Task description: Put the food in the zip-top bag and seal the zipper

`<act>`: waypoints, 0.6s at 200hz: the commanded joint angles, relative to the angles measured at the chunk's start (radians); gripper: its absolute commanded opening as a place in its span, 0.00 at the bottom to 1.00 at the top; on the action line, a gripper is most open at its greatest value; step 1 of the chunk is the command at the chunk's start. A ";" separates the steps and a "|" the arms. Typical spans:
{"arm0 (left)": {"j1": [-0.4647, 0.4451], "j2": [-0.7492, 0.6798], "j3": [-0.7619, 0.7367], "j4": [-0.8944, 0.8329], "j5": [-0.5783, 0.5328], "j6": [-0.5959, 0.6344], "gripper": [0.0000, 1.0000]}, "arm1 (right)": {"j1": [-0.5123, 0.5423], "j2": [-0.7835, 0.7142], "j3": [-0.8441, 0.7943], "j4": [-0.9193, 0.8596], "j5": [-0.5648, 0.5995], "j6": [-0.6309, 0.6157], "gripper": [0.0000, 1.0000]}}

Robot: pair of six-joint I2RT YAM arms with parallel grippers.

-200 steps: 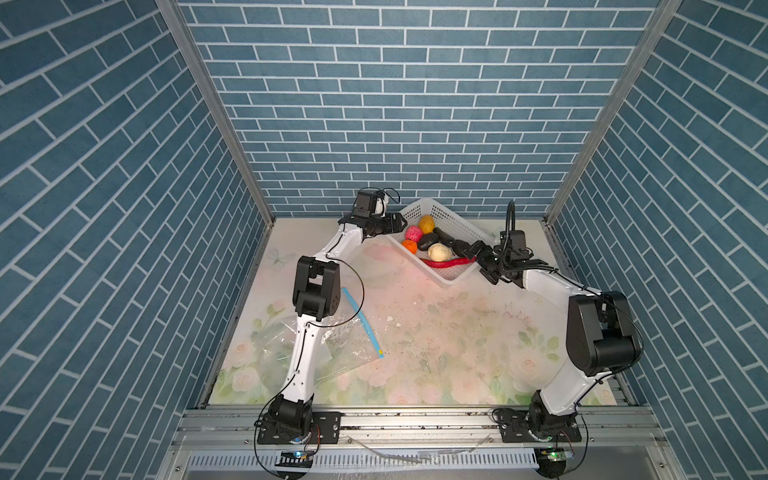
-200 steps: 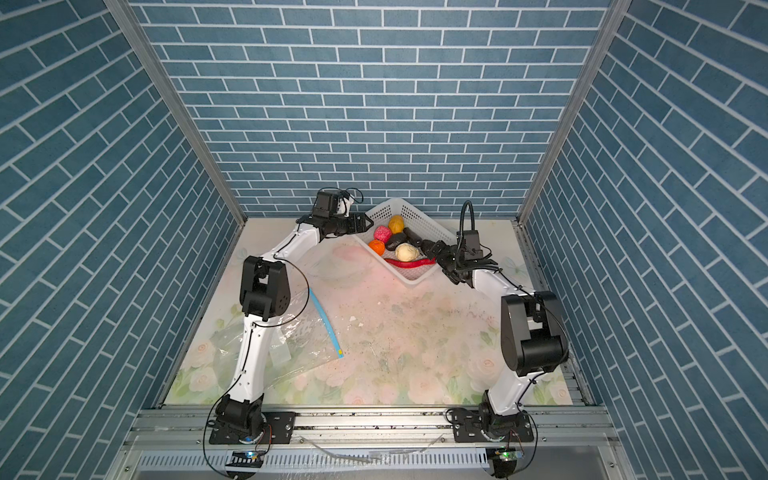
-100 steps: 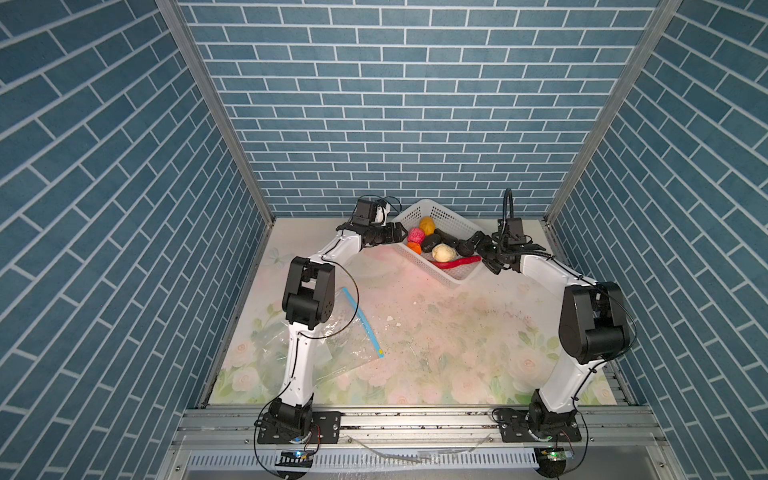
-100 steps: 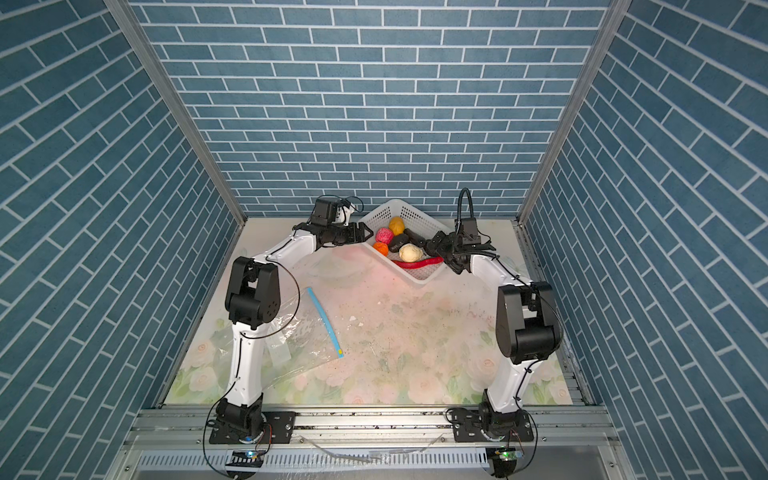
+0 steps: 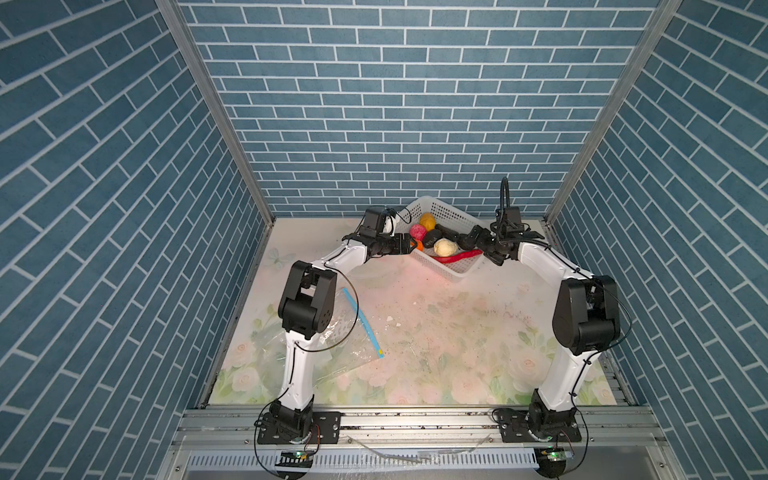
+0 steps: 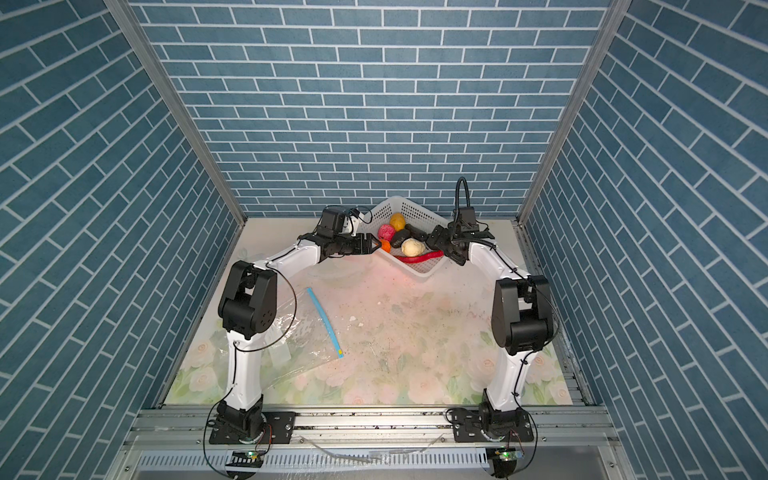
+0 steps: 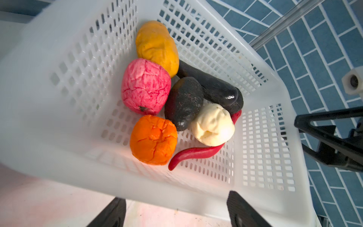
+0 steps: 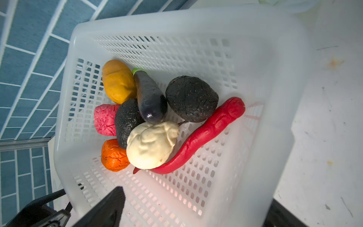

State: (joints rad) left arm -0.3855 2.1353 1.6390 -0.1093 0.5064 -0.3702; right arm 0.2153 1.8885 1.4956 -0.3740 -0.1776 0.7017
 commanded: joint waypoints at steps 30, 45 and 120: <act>0.045 -0.106 -0.084 0.041 -0.091 0.028 0.83 | -0.009 0.014 0.036 -0.077 0.061 -0.041 0.93; 0.074 -0.094 -0.051 0.022 -0.110 0.021 0.83 | -0.005 0.019 0.045 -0.128 0.083 -0.022 0.83; 0.102 0.176 0.382 -0.174 -0.057 -0.003 0.83 | 0.011 0.024 0.029 -0.205 0.115 -0.060 0.47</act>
State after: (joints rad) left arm -0.2710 2.2192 1.9186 -0.1825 0.4118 -0.3565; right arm 0.2222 1.8992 1.5005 -0.5255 -0.0917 0.6693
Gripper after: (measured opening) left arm 0.835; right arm 0.495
